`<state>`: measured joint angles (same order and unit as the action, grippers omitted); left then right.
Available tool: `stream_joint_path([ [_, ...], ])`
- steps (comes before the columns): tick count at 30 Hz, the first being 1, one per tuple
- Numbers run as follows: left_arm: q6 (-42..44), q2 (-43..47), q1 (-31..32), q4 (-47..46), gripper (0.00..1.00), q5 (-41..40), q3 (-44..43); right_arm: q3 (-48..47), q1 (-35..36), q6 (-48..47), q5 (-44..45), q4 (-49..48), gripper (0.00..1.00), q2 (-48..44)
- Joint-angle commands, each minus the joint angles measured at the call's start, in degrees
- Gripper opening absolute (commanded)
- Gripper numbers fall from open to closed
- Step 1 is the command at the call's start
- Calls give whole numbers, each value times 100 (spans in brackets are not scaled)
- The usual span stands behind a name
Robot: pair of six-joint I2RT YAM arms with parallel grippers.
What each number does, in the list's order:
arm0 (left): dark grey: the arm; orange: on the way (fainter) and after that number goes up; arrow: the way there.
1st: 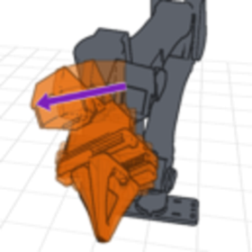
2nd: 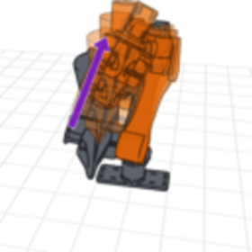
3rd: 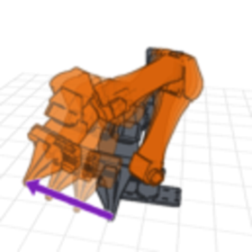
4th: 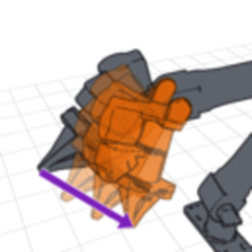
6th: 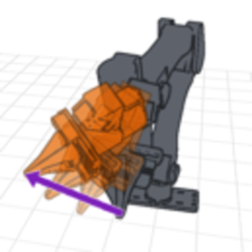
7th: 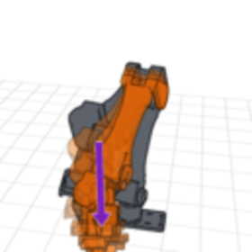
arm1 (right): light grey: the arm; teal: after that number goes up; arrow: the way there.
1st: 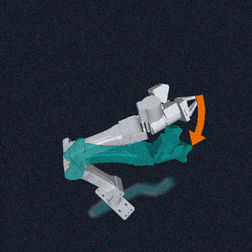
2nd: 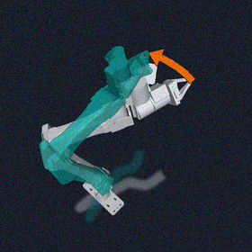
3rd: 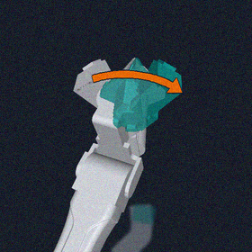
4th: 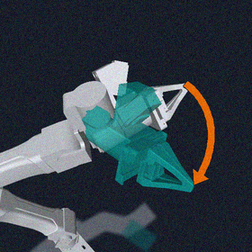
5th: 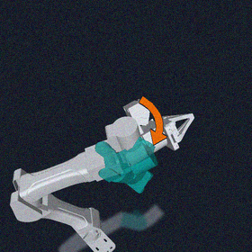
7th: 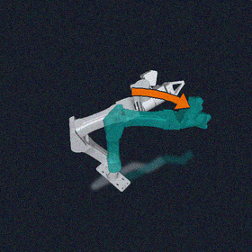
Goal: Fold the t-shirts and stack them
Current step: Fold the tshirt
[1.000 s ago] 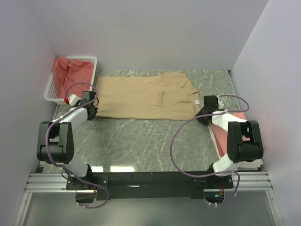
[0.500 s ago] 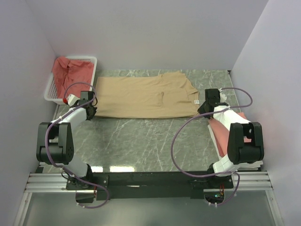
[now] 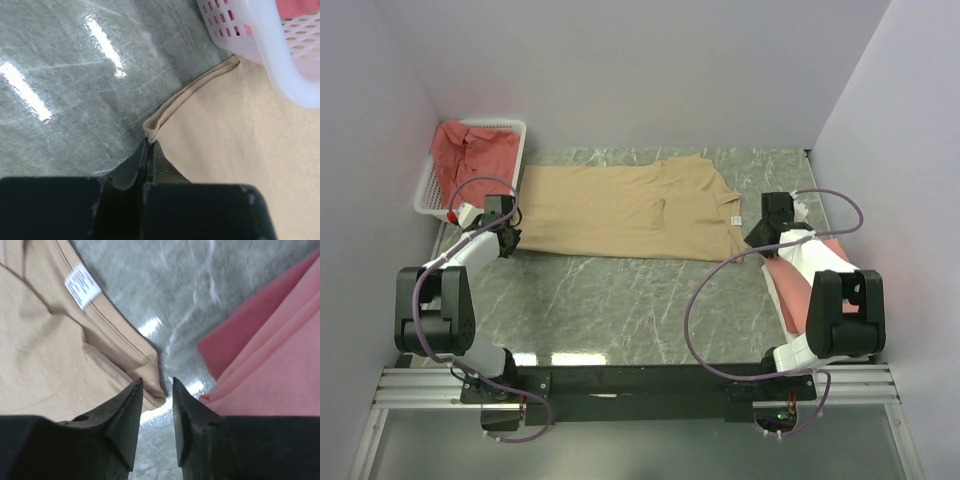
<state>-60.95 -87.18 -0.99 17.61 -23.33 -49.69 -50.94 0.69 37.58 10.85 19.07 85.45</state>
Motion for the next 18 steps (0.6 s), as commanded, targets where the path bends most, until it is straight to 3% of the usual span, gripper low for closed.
stream_joint_path([
  [1, -14, 262, -41, 41, 1, -128, 100, 250, -42, 12, -196, -131, 38, -309],
  [4, -22, 289, -32, -29, 1, -93, 153, 663, -16, 170, -627, -438, 42, -503],
  [10, -22, 254, -32, -73, 1, -22, 153, 910, 54, 381, -672, -817, 42, -283],
  [18, 4, 157, -32, -100, 1, 30, 126, 761, 89, 548, -883, -1054, 42, 164],
])
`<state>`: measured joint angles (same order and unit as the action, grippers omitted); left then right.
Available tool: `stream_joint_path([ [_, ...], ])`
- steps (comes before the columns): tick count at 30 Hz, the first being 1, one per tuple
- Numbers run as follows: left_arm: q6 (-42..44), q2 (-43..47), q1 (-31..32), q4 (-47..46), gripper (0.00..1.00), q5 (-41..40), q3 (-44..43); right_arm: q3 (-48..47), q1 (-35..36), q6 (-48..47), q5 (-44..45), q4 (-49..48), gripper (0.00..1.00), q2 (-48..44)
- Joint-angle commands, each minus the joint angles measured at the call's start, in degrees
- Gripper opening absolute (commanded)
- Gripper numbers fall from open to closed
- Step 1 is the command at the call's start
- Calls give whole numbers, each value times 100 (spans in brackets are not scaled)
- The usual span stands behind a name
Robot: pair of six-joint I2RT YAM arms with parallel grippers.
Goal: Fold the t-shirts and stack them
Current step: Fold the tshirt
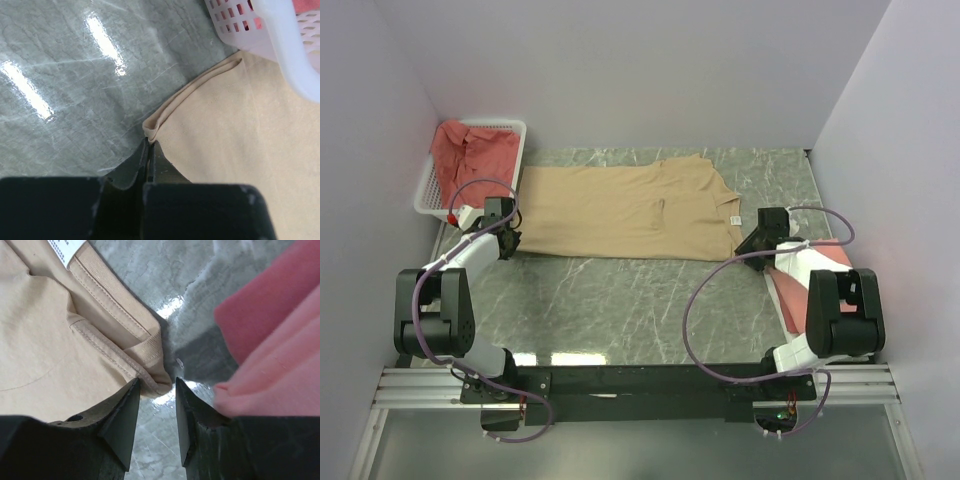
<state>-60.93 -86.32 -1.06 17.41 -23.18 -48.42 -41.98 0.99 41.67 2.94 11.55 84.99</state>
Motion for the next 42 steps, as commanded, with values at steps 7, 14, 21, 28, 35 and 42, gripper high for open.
stream_joint_path([
  [7, 19, 89, -43, -53, 1, -2, -18, -363, 94, 26, 224, -31, 4, 334],
  [14, -24, 151, -70, 34, 1, -90, 17, -882, 85, -571, 1199, 962, 0, -96],
  [21, -139, 256, -87, 148, 1, 33, 228, -531, 68, -651, 1165, 1113, 0, -615],
  [28, -288, 870, -201, 359, 1, 112, 921, 48, -11, -590, 709, 1200, 0, -1458],
  [35, -508, 1855, -281, 903, 1, -90, 1493, 646, -47, -283, 23, 1638, 0, -2653],
  [42, -719, 2945, -307, 1467, 1, -231, 1845, 1191, -47, 43, -275, 2211, 0, -3901],
])
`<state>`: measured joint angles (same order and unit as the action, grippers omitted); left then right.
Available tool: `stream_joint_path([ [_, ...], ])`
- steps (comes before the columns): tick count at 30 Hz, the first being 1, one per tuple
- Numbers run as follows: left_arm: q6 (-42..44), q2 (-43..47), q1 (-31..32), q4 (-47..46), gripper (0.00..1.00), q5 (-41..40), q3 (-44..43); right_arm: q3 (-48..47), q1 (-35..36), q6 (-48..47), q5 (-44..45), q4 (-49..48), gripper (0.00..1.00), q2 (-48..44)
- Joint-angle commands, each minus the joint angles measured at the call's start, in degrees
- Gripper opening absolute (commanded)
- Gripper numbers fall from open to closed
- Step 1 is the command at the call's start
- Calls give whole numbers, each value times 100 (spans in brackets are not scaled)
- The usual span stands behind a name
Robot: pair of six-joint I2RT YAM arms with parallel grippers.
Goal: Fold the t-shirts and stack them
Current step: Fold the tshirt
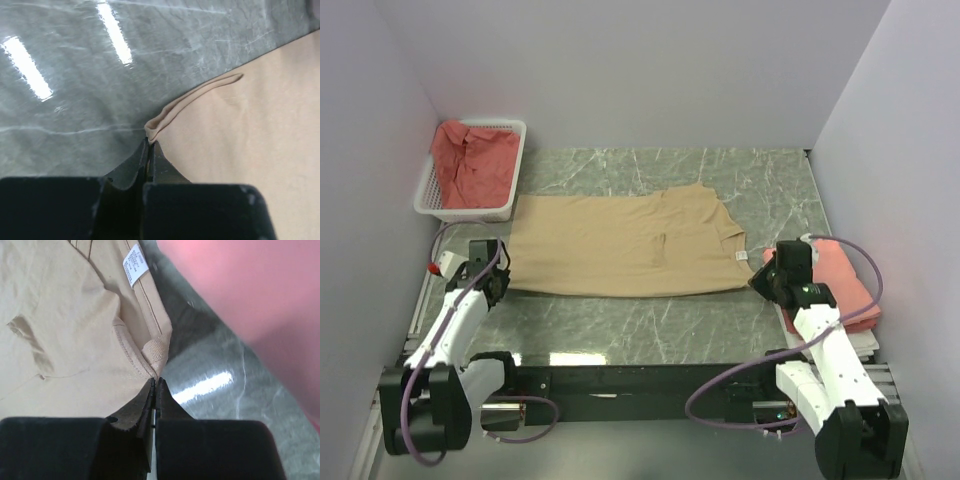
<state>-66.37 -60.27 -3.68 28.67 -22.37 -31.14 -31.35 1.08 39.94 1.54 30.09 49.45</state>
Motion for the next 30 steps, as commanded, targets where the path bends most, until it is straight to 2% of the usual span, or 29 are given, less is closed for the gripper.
stream_joint_path([
  [1, -192, 558, -45, 385, 1, -329, 212, 164, -47, 250, -137, 427, 0, -435],
  [10, -341, 1114, -89, 859, 1, -549, 240, -2, -55, 672, 56, 1297, 1, -937],
  [13, -298, 1132, -98, 878, 2, -470, 161, -125, -55, 603, -39, 1500, 7, -920],
  [14, -306, 1132, -98, 930, 9, -435, 134, -151, -47, 585, -66, 1605, 11, -911],
  [15, -272, 1140, -98, 956, 13, -417, 64, -187, -55, 567, -92, 1649, 27, -928],
  [16, -254, 1158, -98, 983, 18, -409, 29, -187, -47, 524, -119, 1667, 35, -946],
  [17, -228, 1193, -98, 1061, 30, -382, -6, -204, -55, 515, -136, 1737, 49, -990],
  [19, -131, 1306, -106, 1097, 38, -330, -164, -213, -55, 392, -276, 1720, 57, -1060],
  [20, -44, 1368, -106, 1106, 46, -303, -226, -231, -55, 348, -338, 1624, 66, -1104],
  [21, 1, 1421, -98, 1106, 48, -286, -357, -257, -55, 278, -504, 1528, 78, -1165],
  [24, 501, 1641, -106, 494, 50, 3, -603, -581, -29, -118, -899, 992, 82, -1008],
  [26, 729, 1449, -71, 185, 49, 162, -762, -792, 15, -355, -1042, 379, 82, -746],
  [30, 809, 282, 385, 25, 46, -301, -1769, -1846, 243, -452, -1200, -344, 83, 564],
])
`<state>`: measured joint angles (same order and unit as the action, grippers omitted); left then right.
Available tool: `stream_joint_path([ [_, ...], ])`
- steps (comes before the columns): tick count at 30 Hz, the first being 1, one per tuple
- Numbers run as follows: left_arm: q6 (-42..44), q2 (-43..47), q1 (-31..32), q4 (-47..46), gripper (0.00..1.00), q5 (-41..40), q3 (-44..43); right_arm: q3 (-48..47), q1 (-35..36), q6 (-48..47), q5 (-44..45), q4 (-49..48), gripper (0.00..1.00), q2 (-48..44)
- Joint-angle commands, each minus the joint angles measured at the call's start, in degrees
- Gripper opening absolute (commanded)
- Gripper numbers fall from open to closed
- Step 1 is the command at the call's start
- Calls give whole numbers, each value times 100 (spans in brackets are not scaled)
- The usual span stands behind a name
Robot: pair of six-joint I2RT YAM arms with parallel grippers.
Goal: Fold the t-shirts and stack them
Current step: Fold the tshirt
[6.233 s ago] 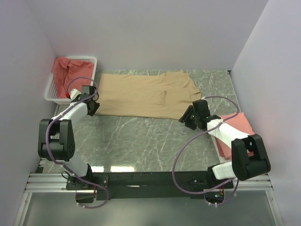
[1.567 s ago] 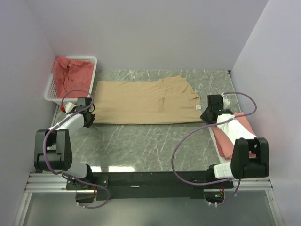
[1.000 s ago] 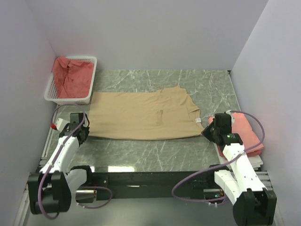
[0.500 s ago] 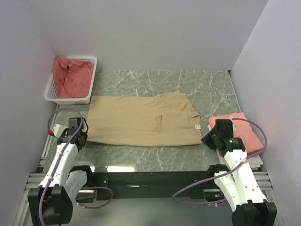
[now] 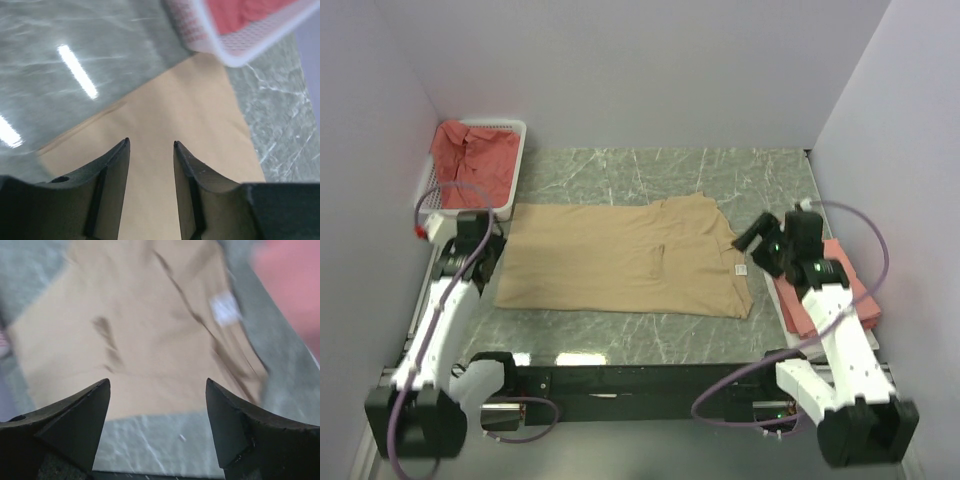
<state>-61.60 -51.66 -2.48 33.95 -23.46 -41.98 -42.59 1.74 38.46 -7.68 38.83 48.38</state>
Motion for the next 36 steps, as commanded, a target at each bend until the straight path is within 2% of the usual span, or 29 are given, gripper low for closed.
stream_joint_path([
  [1, 342, -1156, 683, -417, 45, -507, -915, -846, 239, -260, -182, -1394, 83, 847],
  [2, 307, -1441, 835, -355, 45, -693, -1335, -1013, 413, -251, -120, -1778, 83, 1110],
  [3, 263, -1966, 950, -294, 44, -825, -1531, -1084, 485, -251, -67, -1956, 82, 1251],
  [5, 263, -2452, 1188, -214, 43, -1133, -1883, -1321, 590, -216, -75, -2255, 82, 1707],
  [8, 272, -3366, 1390, -65, 43, -1467, -2586, -1602, 758, -251, -67, -2423, 80, 2244],
  [15, 465, -5605, 1522, 445, 44, -2197, -4789, -1928, 863, -496, -84, -2573, 80, 3001],
  [20, 658, -6733, 1522, 743, 43, -2408, -6100, -1929, 863, -532, -119, -2731, 80, 3317],
  [27, 922, -7726, 1444, 709, 42, -2795, -6779, -2236, 872, -637, -260, -2767, 80, 3766],
  [36, 1106, -8149, 1180, 604, 40, -2734, -6929, -2377, 863, -620, -427, -2907, 80, 4285],
])
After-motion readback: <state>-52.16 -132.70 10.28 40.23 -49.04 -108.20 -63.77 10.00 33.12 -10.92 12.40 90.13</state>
